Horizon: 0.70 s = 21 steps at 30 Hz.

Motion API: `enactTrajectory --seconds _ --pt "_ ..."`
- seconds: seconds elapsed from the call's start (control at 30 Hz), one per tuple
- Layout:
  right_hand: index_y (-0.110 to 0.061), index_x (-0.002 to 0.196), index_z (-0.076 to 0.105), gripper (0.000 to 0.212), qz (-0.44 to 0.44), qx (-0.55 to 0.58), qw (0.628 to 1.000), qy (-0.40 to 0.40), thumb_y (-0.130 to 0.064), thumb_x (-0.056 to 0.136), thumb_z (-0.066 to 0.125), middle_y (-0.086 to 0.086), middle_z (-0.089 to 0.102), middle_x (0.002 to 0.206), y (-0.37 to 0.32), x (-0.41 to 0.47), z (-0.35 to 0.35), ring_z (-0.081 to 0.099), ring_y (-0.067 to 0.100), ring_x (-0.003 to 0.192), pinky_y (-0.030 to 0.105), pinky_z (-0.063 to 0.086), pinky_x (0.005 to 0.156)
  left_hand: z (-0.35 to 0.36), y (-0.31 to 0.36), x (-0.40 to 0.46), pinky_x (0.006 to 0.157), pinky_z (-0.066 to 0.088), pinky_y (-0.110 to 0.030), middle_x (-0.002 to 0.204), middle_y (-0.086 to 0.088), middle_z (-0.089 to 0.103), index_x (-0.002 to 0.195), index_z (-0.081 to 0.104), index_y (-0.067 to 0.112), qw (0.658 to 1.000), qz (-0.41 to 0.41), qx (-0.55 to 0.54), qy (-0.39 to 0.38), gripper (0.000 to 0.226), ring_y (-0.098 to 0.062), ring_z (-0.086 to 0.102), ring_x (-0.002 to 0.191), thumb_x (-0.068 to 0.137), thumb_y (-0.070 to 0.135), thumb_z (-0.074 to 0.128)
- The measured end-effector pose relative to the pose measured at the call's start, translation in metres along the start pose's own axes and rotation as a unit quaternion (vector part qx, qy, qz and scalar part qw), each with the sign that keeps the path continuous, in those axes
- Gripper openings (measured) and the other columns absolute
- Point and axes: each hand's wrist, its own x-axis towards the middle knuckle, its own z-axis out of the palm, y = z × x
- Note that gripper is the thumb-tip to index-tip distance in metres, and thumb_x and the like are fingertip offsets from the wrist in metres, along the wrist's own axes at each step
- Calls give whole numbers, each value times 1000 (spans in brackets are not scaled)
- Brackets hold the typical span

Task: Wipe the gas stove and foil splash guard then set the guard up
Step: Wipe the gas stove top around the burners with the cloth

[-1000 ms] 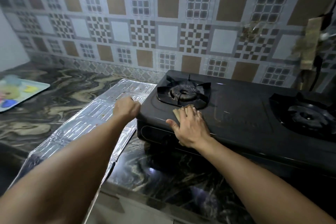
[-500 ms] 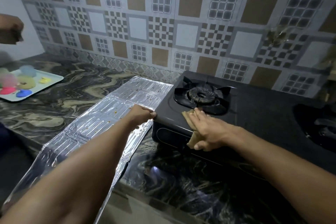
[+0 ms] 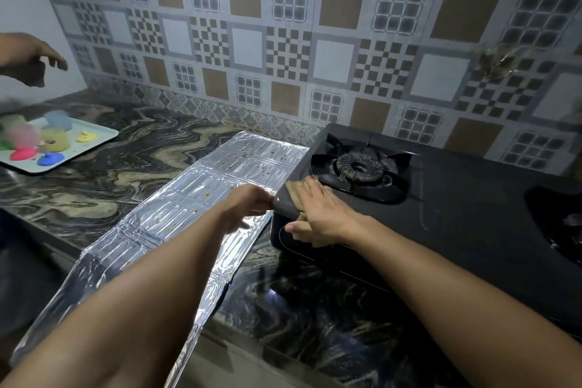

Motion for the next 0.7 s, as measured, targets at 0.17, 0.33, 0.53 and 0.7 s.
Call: enactTrajectory --seconds 0.17,0.33,0.53,0.7 --pt "-16 152 15 91 -12 3 1000 16 -59 85 59 20 21 152 -15 40 1 14 36 145 51 15 119 -4 -13 -10 99 20 -52 113 -1 69 142 29 5 985 -19 -159 -59 62 -20 50 122 90 39 27" --pt "-15 134 45 58 -75 -30 995 53 -48 88 61 12 41 131 -18 36 7 37 29 124 47 32 109 1 -21 -3 84 29 -42 100 -9 65 144 27 14 981 -34 -191 4 62 -23 45 102 89 43 30" --pt "-23 127 57 46 -157 -59 983 69 -37 85 69 9 42 134 -17 20 12 39 27 122 42 37 103 4 -6 -9 77 29 -37 103 -10 59 127 45 19 990 -9 -115 86 41 -24 44 98 95 41 29" --pt "-16 126 65 47 -205 -60 975 66 -18 80 76 16 38 152 4 -12 17 34 38 141 48 27 117 16 5 -22 90 37 -43 117 -17 57 106 57 10 980 120 24 155 34 -28 51 109 96 32 33"
